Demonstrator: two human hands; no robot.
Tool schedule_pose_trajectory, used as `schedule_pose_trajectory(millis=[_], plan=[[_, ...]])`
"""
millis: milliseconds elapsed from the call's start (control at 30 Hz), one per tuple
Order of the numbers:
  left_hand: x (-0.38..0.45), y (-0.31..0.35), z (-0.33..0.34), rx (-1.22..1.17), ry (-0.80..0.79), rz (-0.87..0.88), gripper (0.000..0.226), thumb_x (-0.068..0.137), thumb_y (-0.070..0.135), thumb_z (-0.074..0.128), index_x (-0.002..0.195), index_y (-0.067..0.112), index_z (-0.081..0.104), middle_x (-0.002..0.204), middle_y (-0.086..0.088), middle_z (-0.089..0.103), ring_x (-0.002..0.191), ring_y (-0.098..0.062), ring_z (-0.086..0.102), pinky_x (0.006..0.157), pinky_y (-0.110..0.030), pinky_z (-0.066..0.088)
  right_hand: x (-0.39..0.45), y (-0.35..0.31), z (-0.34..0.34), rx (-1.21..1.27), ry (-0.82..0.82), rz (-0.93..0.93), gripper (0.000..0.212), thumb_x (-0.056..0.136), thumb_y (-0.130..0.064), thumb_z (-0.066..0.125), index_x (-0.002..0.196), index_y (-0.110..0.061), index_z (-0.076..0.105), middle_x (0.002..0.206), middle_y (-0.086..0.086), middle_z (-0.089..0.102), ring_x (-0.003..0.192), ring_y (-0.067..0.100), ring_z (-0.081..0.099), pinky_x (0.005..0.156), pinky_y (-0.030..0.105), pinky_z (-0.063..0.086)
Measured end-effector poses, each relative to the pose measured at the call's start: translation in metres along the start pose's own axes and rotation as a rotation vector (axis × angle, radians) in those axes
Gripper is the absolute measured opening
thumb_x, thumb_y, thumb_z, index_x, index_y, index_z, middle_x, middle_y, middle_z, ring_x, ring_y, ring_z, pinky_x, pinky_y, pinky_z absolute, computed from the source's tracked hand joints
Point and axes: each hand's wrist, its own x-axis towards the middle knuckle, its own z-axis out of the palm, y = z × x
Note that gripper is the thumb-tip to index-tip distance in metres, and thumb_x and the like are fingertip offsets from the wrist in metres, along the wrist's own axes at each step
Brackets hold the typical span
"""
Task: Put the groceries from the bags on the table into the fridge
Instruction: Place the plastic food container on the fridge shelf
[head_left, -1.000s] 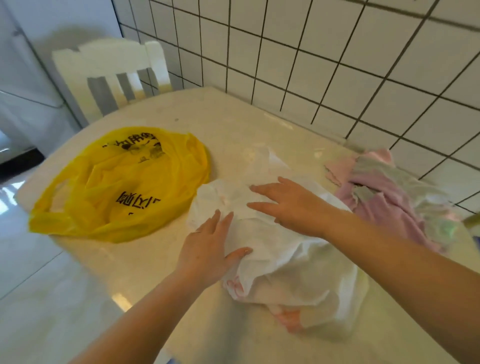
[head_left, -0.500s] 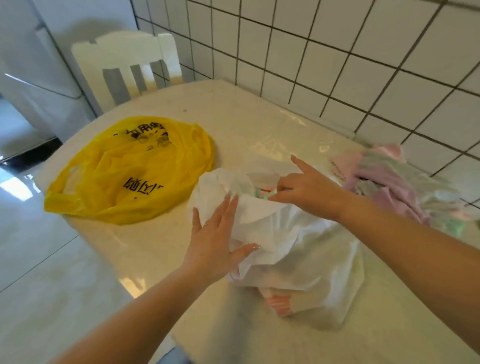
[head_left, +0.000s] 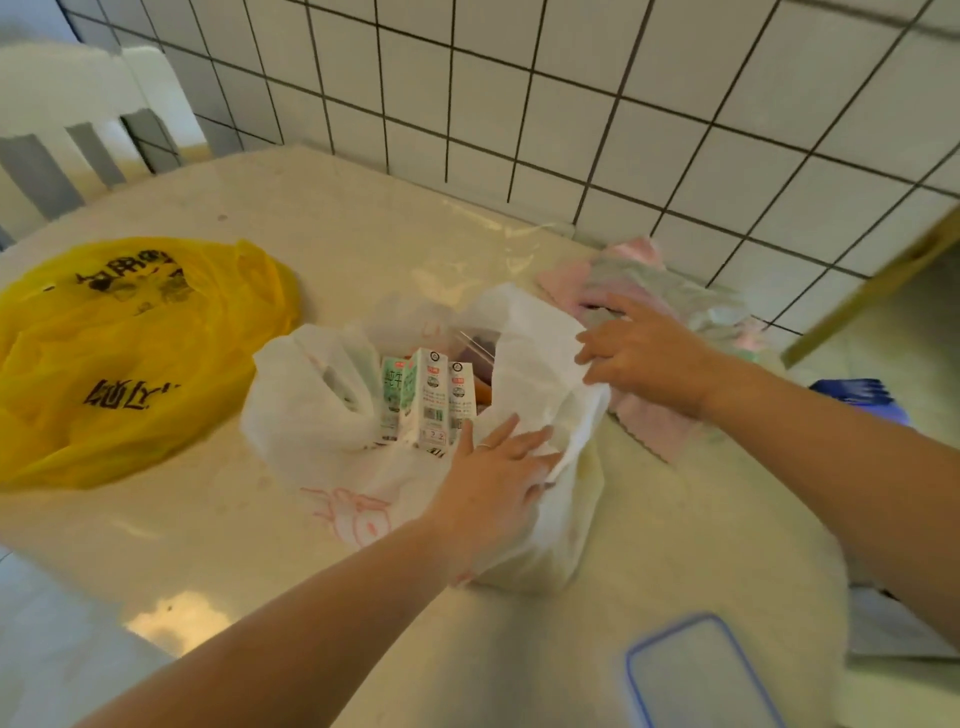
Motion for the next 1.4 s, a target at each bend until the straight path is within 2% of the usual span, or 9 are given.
schedule_pose_trajectory(millis=[200,367,533,700,867,1033,1100,1267,1400], plan=[[0.017,0.017,0.02,0.002,0.02,0.046,0.057,0.094,0.044,0.013,0.139,0.022,0.041,0.154,-0.002,0.025,0.143,-0.029,0.016,0.112,-0.058,0.014,-0.019,0.017,0.032,0.027,0.08,0.053,0.022,0.067,0.003,0.075,0.082,-0.014,0.075,0.097,0.007,0.073,0.099,0.029,0.067,0.096,0.051,0.043],[0.027,0.019,0.039,0.198,-0.167,-0.014,0.053,0.1,0.041,0.022,0.149,0.032,0.003,0.159,-0.003,-0.002,0.145,-0.025,-0.009,0.115,-0.051,-0.008,-0.027,0.012,0.052,0.028,-0.122,0.12,0.027,0.079,0.001,0.062,0.103,-0.009,0.07,0.11,0.012,0.067,0.105,0.035,0.06,0.09,0.056,0.043],[0.015,0.009,0.026,0.14,0.049,0.092,0.059,0.094,0.055,0.018,0.145,0.026,0.03,0.155,-0.008,0.023,0.144,-0.03,0.009,0.115,-0.054,0.006,-0.014,0.002,0.038,0.193,0.075,0.146,0.034,0.072,0.006,0.07,0.1,-0.014,0.071,0.103,0.01,0.069,0.088,0.037,0.062,0.072,0.054,0.048],[-0.002,-0.018,0.003,0.199,0.213,-0.099,0.063,0.094,0.053,0.022,0.144,0.017,0.033,0.152,-0.011,0.029,0.144,-0.029,0.013,0.115,-0.051,0.008,0.034,-0.029,0.012,0.214,0.335,-0.023,0.035,0.068,0.007,0.07,0.099,-0.009,0.071,0.105,0.014,0.069,0.093,0.033,0.066,0.083,0.045,0.049],[-0.009,-0.036,0.006,0.356,0.112,-0.271,0.08,0.083,0.062,0.028,0.136,0.004,0.044,0.135,-0.013,0.053,0.136,-0.034,0.034,0.11,-0.06,0.019,0.061,-0.047,0.028,0.107,0.005,-0.104,0.058,0.078,-0.01,0.07,0.132,-0.012,0.051,0.134,0.007,0.054,0.131,0.029,0.043,0.11,0.055,0.019],[-0.013,-0.033,0.01,0.319,0.085,-0.22,0.078,0.085,0.059,0.022,0.136,0.004,0.044,0.133,-0.01,0.055,0.139,-0.028,0.03,0.112,-0.057,0.008,0.051,-0.05,0.024,0.056,0.111,-0.165,0.036,0.062,0.005,0.076,0.091,-0.015,0.071,0.072,0.004,0.062,0.071,0.027,0.062,0.101,0.057,0.038],[-0.014,-0.03,0.011,0.282,0.096,-0.185,0.075,0.087,0.056,0.018,0.14,0.008,0.039,0.133,-0.007,0.056,0.139,-0.024,0.029,0.115,-0.052,0.001,0.038,-0.046,0.021,0.074,0.116,-0.166,0.036,0.061,0.008,0.074,0.088,-0.014,0.068,0.069,0.007,0.06,0.065,0.028,0.059,0.102,0.057,0.038],[-0.013,-0.019,0.014,0.196,0.187,-0.021,0.044,0.09,0.032,0.041,0.129,0.015,0.054,0.118,-0.001,0.066,0.114,-0.017,0.059,0.116,-0.047,0.006,-0.007,-0.038,-0.007,0.007,-0.055,-0.013,0.031,0.074,-0.003,0.069,0.097,-0.022,0.069,0.101,0.007,0.067,0.099,0.036,0.061,0.111,0.042,-0.012],[-0.014,-0.002,0.015,0.13,0.172,0.102,0.039,0.09,0.014,0.05,0.128,0.019,0.056,0.102,0.002,0.071,0.096,-0.02,0.066,0.105,-0.038,0.035,-0.043,-0.035,0.0,0.125,-0.142,0.082,0.023,0.084,-0.011,0.065,0.105,-0.021,0.067,0.116,0.007,0.064,0.116,0.036,0.052,0.111,0.034,-0.006]])
